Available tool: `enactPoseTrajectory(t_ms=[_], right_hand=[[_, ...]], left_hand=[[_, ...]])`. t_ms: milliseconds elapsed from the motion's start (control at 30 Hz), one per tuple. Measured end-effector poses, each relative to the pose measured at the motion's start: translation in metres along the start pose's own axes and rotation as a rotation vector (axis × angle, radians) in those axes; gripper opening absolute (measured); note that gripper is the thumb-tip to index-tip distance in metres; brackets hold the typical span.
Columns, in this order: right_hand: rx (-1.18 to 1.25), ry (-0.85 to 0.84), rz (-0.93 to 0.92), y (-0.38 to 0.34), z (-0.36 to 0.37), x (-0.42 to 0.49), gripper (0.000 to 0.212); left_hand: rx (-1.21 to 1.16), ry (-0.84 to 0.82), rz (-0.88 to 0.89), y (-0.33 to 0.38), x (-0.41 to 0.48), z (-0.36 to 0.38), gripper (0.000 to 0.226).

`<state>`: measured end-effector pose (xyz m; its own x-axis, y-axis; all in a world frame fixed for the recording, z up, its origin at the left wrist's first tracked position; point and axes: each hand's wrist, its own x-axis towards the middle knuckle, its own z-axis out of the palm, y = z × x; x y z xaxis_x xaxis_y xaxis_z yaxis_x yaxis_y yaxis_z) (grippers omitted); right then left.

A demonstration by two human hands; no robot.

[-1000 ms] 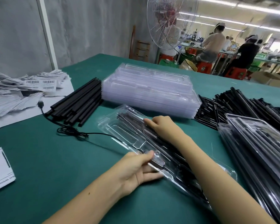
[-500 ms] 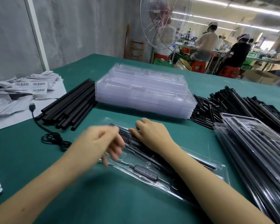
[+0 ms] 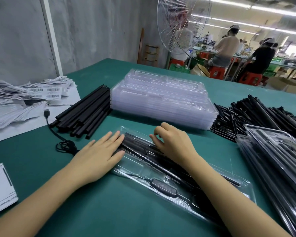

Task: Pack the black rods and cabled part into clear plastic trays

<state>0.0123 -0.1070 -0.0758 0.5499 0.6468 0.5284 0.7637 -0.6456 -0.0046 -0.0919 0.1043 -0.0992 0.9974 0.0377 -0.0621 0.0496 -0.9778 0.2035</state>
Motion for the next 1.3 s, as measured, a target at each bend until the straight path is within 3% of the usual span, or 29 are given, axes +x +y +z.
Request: enactPoseTrajectory(t_ms=[67, 167, 267, 400, 600, 767, 933, 1067, 1167, 1233, 1300], right_hand=[[0.155, -0.073, 0.068, 0.002, -0.011, 0.004, 0.026], [0.406, -0.478, 0.219, 0.007, -0.029, 0.009, 0.036], [0.363, -0.718, 0.213, 0.013, -0.042, 0.002, 0.055], [0.320, -0.815, 0.182, 0.010, -0.040, -0.022, 0.075], [0.301, -0.725, 0.158, 0.008, -0.031, -0.042, 0.065], [0.332, -0.673, 0.175, 0.015, -0.025, -0.032, 0.065], [0.274, -0.454, 0.307, 0.024, -0.021, -0.030, 0.057], [0.669, -0.142, 0.593, 0.041, -0.044, -0.037, 0.021], [0.800, 0.088, 0.736, 0.058, -0.064, -0.045, 0.016], [0.760, 0.030, 0.763, 0.064, -0.073, -0.053, 0.009], [0.703, -0.253, 0.757, 0.066, -0.077, -0.063, 0.011]], left_hand=[[-0.009, -0.009, 0.003, 0.000, 0.000, -0.001, 0.058], [-0.024, -0.011, 0.010, 0.001, 0.000, -0.001, 0.054], [-0.023, -0.023, 0.005, -0.001, 0.001, -0.001, 0.053], [-0.014, -0.050, 0.002, -0.005, 0.002, -0.002, 0.055], [0.046, -0.017, 0.035, 0.000, 0.004, -0.001, 0.056], [-0.057, -0.034, -0.026, -0.001, 0.001, 0.001, 0.060], [-0.065, 0.007, -0.149, 0.008, -0.002, 0.005, 0.063], [-0.055, 0.033, -0.168, 0.015, -0.001, 0.003, 0.062], [-0.026, 0.038, -0.176, 0.015, -0.001, 0.004, 0.061], [-0.029, 0.035, -0.181, 0.013, -0.002, 0.004, 0.063], [-0.027, 0.020, -0.193, 0.013, -0.003, 0.002, 0.073]])
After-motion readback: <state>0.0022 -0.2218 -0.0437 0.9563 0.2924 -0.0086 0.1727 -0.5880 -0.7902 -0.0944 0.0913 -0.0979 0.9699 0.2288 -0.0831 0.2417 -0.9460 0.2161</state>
